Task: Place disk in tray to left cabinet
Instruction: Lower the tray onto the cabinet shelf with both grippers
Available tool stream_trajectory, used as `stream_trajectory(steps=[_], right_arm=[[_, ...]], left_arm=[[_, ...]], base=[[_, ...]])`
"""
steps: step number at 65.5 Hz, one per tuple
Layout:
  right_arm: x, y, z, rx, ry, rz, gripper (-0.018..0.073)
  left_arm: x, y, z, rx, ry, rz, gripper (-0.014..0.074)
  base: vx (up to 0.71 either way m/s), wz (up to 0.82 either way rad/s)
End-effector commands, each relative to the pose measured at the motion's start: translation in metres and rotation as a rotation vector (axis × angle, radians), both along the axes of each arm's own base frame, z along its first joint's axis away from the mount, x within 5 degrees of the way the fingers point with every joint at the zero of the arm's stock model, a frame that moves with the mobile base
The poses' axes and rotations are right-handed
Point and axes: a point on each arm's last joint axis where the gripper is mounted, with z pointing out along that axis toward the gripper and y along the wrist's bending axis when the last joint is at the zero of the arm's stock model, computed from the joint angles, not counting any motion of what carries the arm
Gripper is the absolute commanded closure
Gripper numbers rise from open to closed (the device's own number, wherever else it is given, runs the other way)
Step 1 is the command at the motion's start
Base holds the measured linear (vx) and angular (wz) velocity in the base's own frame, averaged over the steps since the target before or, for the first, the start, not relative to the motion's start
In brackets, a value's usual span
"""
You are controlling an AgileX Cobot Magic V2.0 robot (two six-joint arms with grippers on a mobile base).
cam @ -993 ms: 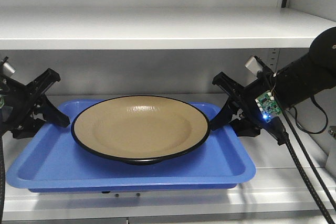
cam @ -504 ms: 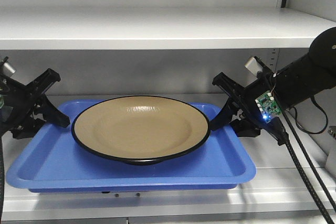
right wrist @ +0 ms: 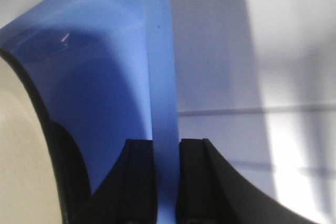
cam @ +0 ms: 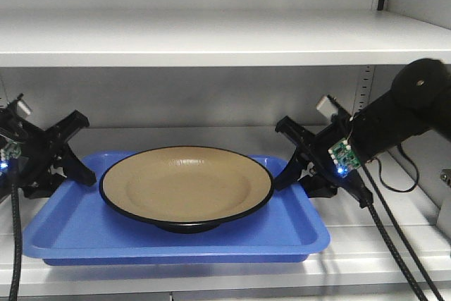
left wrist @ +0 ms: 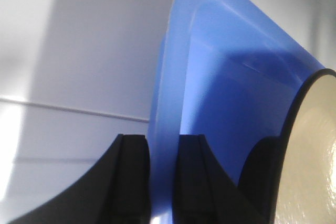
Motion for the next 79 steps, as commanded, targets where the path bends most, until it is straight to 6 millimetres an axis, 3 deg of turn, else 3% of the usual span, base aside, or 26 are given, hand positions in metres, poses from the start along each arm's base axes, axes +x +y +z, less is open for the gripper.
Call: stream_trajectory(steps=[1, 28, 51, 68, 79], right_arm=[[-0.003, 0.012, 0.037, 0.146, -0.165, -0.011, 0.0561], [0.036, 0.009, 0.018, 0.148, -0.335, -0.172, 0.0560], [0.053, 0.010, -0.013, 0.081, -0.363, -0.119, 0.0496], [0.059, 0.007, -0.020, 0.043, -0.412, -0.083, 0.0321], [0.063, -0.001, -0.019, 0.039, -0.438, -0.116, 0.0186]], left_arm=[[-0.003, -0.015, 0.032, -0.144, -0.112, 0.038, 0.0596], [0.049, -0.007, -0.006, -0.149, -0.207, 0.217, 0.0596], [0.064, -0.004, -0.023, -0.142, -0.215, 0.262, 0.0563], [0.066, -0.003, -0.022, -0.034, -0.338, 0.149, 0.0423], [0.068, -0.001, -0.020, 0.006, -0.396, 0.129, 0.0252]], base=[[0.00, 0.00], [0.00, 0.00], [0.00, 0.00], [0.00, 0.00], [0.00, 0.00]])
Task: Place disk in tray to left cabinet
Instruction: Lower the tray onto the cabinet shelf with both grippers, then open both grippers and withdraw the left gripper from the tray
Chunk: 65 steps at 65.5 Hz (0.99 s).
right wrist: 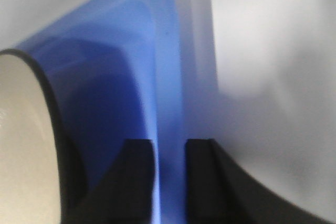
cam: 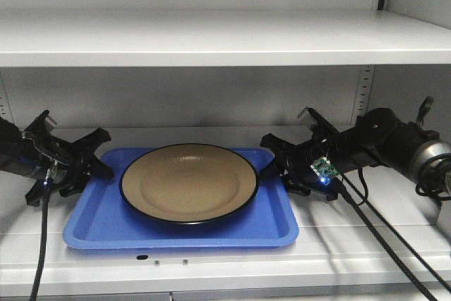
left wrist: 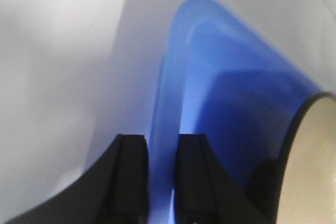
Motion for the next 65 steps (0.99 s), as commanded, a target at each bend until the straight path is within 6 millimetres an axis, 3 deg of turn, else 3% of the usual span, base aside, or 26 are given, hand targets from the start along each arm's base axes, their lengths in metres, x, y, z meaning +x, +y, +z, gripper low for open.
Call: stream_trajectory(steps=[1, 7, 16, 22, 65], right_arm=[[-0.003, -0.008, 0.046, 0.048, -0.146, -0.049, 0.0176], [-0.002, -0.013, 0.046, 0.043, -0.148, -0.060, 0.0141], [0.001, -0.029, 0.049, 0.050, -0.154, -0.095, 0.0142], [0.001, -0.038, 0.051, 0.057, -0.151, -0.111, 0.0142], [0.001, -0.037, 0.051, 0.066, -0.144, -0.107, 0.0142]], left_arm=[[-0.004, -0.001, 0.045, -0.035, -0.174, 0.031, 0.0238], [-0.002, 0.004, 0.046, -0.014, -0.207, 0.047, 0.0157], [-0.003, 0.011, 0.049, -0.013, -0.213, 0.063, 0.0105], [-0.002, 0.015, 0.049, -0.012, -0.213, 0.071, 0.0104], [-0.002, 0.015, 0.048, -0.012, -0.210, 0.069, 0.0105]], base=[[0.00, 0.00], [0.00, 0.00], [0.00, 0.00], [0.00, 0.00], [0.00, 0.00]])
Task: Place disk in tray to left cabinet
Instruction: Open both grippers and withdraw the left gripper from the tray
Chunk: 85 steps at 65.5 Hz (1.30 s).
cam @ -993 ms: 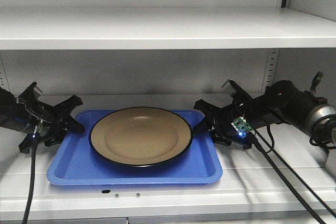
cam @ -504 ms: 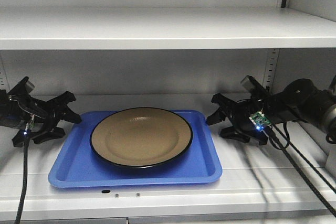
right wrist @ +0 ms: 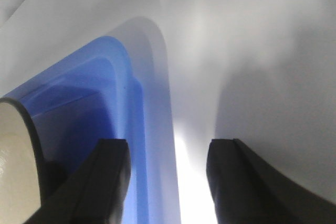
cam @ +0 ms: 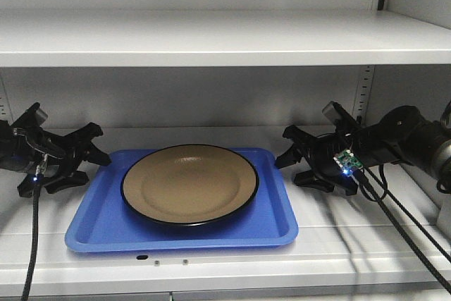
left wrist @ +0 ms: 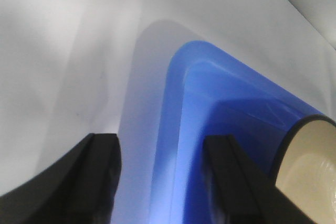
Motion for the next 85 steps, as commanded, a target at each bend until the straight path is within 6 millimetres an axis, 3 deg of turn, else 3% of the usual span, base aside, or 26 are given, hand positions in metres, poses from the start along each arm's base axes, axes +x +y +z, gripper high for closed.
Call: stream_trajectory(steps=[1, 18, 34, 46, 62, 71, 85], right_arm=[[-0.008, -0.002, 0.049, 0.044, -0.131, -0.027, 0.0142], [-0.008, -0.002, 0.049, 0.044, -0.131, -0.027, 0.0142], [-0.008, -0.002, 0.049, 0.044, -0.131, -0.027, 0.0142], [-0.008, -0.002, 0.049, 0.044, -0.131, -0.027, 0.0142], [-0.008, -0.002, 0.049, 0.044, -0.132, -0.027, 0.0142], [-0.008, -0.002, 0.049, 0.044, -0.132, -0.027, 0.0142], [-0.008, -0.002, 0.049, 0.044, -0.132, -0.027, 0.0142]], left_arm=[[-0.008, -0.001, 0.044, -0.036, -0.136, 0.029, 0.0105], [-0.011, 0.001, 0.046, -0.004, -0.141, 0.023, 0.0105], [-0.053, 0.006, 0.058, 0.030, -0.189, 0.087, 0.0105], [-0.114, 0.012, 0.054, 0.046, -0.227, 0.171, 0.0105], [-0.210, 0.017, 0.067, 0.168, -0.374, 0.191, 0.0124], [-0.259, 0.022, 0.053, 0.291, -0.434, 0.182, 0.0219], [-0.314, 0.027, 0.002, 0.466, -0.445, 0.146, 0.0484]], base=[[0.00, 0.00], [0.00, 0.00], [0.00, 0.01], [0.00, 0.00], [0.00, 0.00], [0.00, 0.00], [0.00, 0.00]])
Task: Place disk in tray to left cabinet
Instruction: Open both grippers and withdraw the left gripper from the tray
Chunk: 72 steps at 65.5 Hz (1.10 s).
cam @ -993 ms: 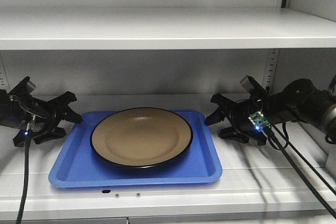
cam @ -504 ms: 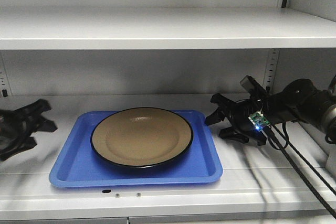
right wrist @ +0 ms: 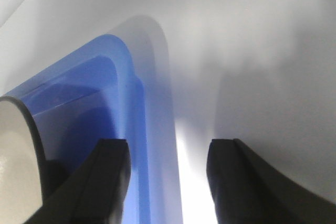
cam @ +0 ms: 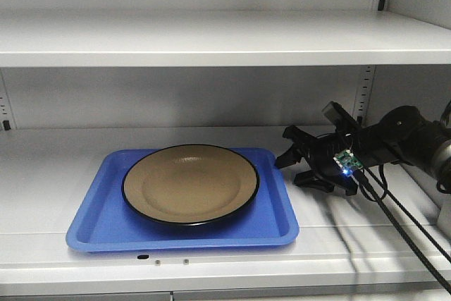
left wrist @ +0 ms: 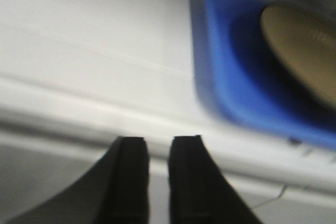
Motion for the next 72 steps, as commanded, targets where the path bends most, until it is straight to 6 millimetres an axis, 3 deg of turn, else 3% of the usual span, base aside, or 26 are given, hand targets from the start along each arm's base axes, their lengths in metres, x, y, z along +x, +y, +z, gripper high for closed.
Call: stream_trajectory(steps=[1, 7, 20, 37, 72], right_arm=[[-0.008, -0.002, 0.049, 0.044, -0.132, -0.027, 0.0142], [-0.008, -0.002, 0.049, 0.044, -0.132, -0.027, 0.0142], [-0.008, -0.002, 0.049, 0.044, -0.132, -0.027, 0.0142], [-0.008, -0.002, 0.049, 0.044, -0.132, -0.027, 0.0142], [-0.008, -0.002, 0.049, 0.043, -0.131, -0.027, 0.0142]], left_arm=[[-0.018, 0.004, -0.003, 0.075, -0.108, 0.018, 0.0511], [-0.039, 0.005, -0.018, 0.133, -0.149, 0.017, 0.0606], [-0.074, 0.008, -0.049, 0.200, -0.277, 0.034, 0.0604], [-0.092, 0.009, -0.114, 0.236, -0.447, 0.063, 0.0603], [-0.096, 0.009, -0.113, 0.237, -0.437, 0.056, 0.0603]], base=[[0.00, 0.00], [0.00, 0.00], [0.00, 0.00], [0.00, 0.00], [0.00, 0.00]])
